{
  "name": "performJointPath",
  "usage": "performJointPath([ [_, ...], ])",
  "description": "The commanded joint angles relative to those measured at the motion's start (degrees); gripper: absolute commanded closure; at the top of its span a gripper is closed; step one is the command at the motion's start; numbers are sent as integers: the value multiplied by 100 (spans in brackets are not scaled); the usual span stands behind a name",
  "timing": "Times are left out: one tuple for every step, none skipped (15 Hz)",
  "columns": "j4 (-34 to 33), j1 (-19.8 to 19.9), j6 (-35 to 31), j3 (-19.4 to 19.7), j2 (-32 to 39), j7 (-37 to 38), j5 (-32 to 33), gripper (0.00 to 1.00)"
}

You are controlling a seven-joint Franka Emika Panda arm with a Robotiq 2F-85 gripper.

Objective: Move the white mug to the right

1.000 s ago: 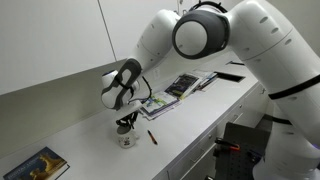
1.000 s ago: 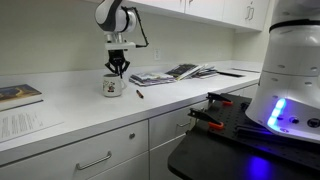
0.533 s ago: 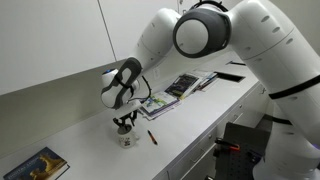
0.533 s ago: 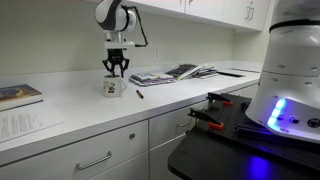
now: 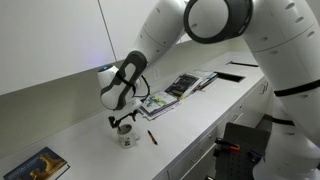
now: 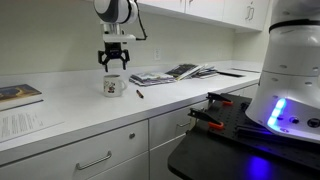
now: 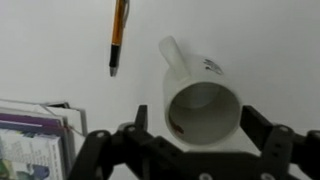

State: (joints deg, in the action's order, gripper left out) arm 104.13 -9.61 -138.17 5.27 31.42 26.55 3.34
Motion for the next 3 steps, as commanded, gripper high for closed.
performJointPath([
  [724,-186,-138,167,-800,181,450,0],
  [837,-167,-114,139,-977,181,513,0],
  [967,-124,-111,85,-1151,175,519,0],
])
